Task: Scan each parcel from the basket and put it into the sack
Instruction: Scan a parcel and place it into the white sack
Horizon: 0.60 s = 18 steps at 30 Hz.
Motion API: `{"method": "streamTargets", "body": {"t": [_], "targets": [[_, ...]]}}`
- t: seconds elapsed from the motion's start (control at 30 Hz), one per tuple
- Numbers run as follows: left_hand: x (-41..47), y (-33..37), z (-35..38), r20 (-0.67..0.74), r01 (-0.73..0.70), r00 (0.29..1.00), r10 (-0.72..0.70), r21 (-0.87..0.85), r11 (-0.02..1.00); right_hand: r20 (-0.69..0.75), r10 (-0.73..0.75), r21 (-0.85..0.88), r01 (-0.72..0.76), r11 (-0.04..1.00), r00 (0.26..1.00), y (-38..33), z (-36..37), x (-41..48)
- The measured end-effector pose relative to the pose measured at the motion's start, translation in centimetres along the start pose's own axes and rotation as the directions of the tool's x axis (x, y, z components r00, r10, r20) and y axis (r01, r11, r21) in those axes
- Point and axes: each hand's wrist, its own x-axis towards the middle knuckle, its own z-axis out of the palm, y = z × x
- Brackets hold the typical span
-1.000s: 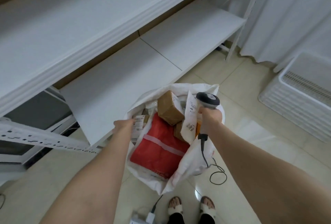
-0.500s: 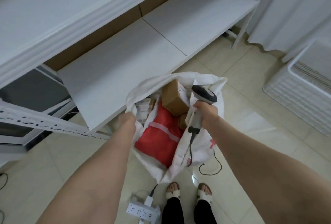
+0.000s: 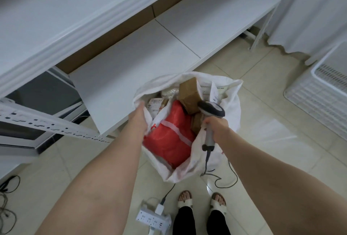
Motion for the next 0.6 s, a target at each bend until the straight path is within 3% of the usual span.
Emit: {"method": "streamTargets", "body": {"t": [0.1, 0.23, 0.33, 0.47, 0.6], "targets": [[0.3, -2.8, -1.3, 0.180, 0.066, 0.979, -0.095, 0.162, 0.985, -0.043, -0.045, 0.102, 0.050, 0.994, 0.998, -1.7, 0.1, -0.2], [0.2, -5.1, -3.6, 0.167, 0.119, 0.961, -0.220, 0.467, 0.876, -0.055, -0.028, 0.214, 0.039, 0.976, 0.998, -2.0, -0.4, -0.2], [0.0, -6.2, -4.2, 0.156, 0.043, 0.968, -0.196, 0.665, 0.745, -0.039, -0.034, 0.243, 0.043, 0.969, 0.999, -1.3, -0.5, -0.4], [-1.0, -5.5, -3.0, 0.130, 0.011, 0.986, -0.105, 0.577, 0.817, 0.077, -0.006, 0.104, -0.002, 0.995, 0.997, -0.5, -0.7, -0.9], [0.8, -4.5, -2.2, 0.203, 0.062, 0.974, -0.103, 0.198, 0.978, 0.152, 0.053, -0.059, -0.044, 0.997, 0.987, 0.7, -1.2, -1.2]]}}
